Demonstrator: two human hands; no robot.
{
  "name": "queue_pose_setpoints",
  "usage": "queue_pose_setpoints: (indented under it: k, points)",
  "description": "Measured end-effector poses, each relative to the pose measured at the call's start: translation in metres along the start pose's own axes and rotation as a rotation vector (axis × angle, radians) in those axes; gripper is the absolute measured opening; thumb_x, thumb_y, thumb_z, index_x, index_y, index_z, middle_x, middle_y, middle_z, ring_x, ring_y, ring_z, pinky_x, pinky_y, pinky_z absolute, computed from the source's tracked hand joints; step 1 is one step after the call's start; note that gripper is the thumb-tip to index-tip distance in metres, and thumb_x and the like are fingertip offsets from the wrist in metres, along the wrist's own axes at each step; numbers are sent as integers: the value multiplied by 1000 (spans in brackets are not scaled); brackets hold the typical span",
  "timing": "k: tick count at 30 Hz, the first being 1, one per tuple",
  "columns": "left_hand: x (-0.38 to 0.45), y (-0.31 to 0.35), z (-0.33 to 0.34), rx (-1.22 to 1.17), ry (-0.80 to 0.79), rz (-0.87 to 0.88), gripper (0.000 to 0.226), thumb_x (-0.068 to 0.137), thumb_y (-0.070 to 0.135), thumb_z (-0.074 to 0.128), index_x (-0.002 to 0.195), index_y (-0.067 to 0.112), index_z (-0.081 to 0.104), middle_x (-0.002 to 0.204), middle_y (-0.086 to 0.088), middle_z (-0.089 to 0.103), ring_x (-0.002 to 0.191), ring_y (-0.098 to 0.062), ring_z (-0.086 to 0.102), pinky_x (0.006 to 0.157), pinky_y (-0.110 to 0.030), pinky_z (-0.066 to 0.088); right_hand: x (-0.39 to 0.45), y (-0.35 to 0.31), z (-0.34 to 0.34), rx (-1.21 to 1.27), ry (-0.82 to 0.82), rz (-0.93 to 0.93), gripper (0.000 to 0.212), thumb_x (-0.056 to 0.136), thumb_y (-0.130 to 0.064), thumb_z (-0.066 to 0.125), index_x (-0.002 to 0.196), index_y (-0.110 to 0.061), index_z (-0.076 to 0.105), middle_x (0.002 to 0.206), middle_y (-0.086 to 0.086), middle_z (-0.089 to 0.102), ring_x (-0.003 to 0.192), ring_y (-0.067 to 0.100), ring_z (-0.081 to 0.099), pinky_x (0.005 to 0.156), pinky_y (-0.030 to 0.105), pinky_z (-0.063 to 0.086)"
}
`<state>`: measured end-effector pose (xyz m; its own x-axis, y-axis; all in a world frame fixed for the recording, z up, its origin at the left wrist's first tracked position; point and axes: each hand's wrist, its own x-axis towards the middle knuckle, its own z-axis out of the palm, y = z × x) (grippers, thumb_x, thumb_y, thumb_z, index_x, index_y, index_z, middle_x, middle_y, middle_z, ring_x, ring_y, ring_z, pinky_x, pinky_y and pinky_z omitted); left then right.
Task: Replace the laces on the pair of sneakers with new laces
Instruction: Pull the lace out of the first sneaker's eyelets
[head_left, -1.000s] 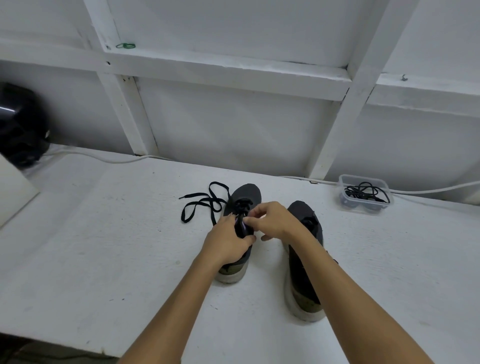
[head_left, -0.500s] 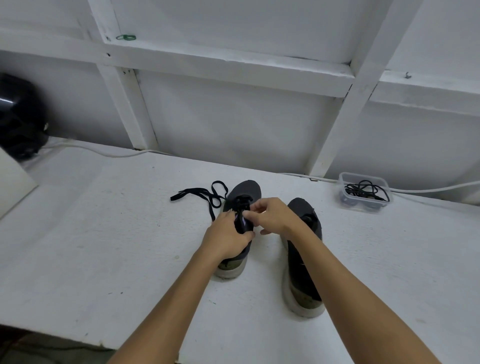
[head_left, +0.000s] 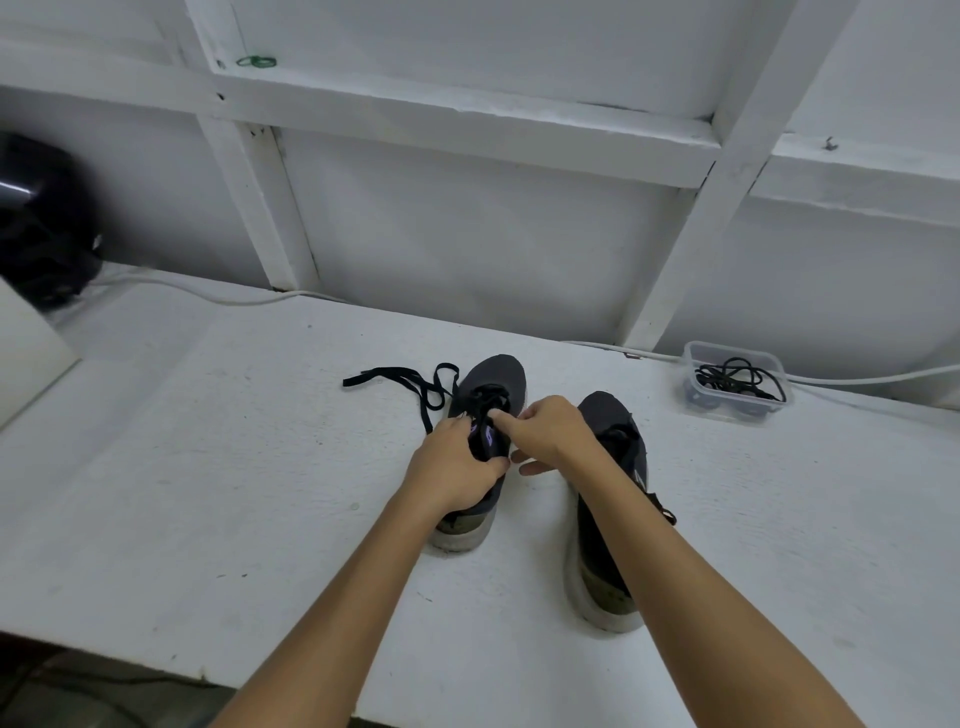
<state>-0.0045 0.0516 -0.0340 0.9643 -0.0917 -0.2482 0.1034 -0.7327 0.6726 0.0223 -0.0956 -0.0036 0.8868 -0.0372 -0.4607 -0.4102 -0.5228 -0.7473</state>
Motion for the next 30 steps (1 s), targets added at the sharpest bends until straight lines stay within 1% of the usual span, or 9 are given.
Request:
queue_pose_setpoints:
  k: [4,8,10,13,18,20,24,28,30]
  points:
    - [-1,0,0,10,5,10,42,83,46,66,120,28,57,119,4,60,106,-19,58,89,-40,52,1,0,-3,147,-76,-38,39,91,-45,72,96,-6,75,90,3,76,87,13,74,65,27,62]
    - [0,0,0,19,9,-2,43,83,46,66,120,27,57,119,3,59,107,-21,58,91,-41,52,7,4,-5,24,-106,-140,14,94,-26,72,90,-14,75,92,5,76,92,18,74,65,26,61]
    - [0,0,1,17,-3,-14,51,83,49,66,127,25,56,127,3,57,115,-22,57,97,-43,50,13,2,-9,-15,44,-169,15,98,-20,64,89,-11,71,87,10,75,85,23,75,68,33,63]
    - [-1,-2,0,1,-16,-17,64,80,54,64,136,25,52,136,4,56,122,-21,54,102,-44,48,16,-6,-25,237,357,-172,14,102,-18,58,95,-8,64,87,10,70,78,22,74,63,36,63]
    - [-2,0,0,14,-8,-15,54,81,51,65,127,25,55,128,4,58,115,-20,57,97,-43,50,7,2,-26,191,-66,13,40,92,-44,70,100,-5,69,98,9,73,85,18,75,60,29,60]
    - [-2,0,0,15,-1,-6,47,83,48,65,124,26,56,125,4,59,112,-20,58,95,-42,51,6,9,-16,146,-142,-44,29,89,-38,76,96,-10,74,95,5,75,86,15,74,65,29,61]
    - [-1,-1,0,2,-9,-3,43,82,48,65,120,29,57,120,5,60,109,-19,58,94,-42,51,12,12,-2,65,-55,-165,11,94,-23,70,84,-18,72,92,5,74,91,21,73,64,27,61]
    - [-2,-1,-2,-10,-21,-27,65,76,58,62,133,27,55,133,5,57,120,-20,55,102,-44,48,19,3,-17,314,402,-222,10,101,-20,57,94,-16,62,89,3,67,79,22,74,65,39,64]
    - [-2,0,0,-5,-19,-28,61,79,55,63,132,26,55,134,5,57,119,-20,55,102,-44,48,17,0,-30,381,430,-147,18,102,-24,57,106,-8,64,90,4,67,80,19,74,57,31,61]
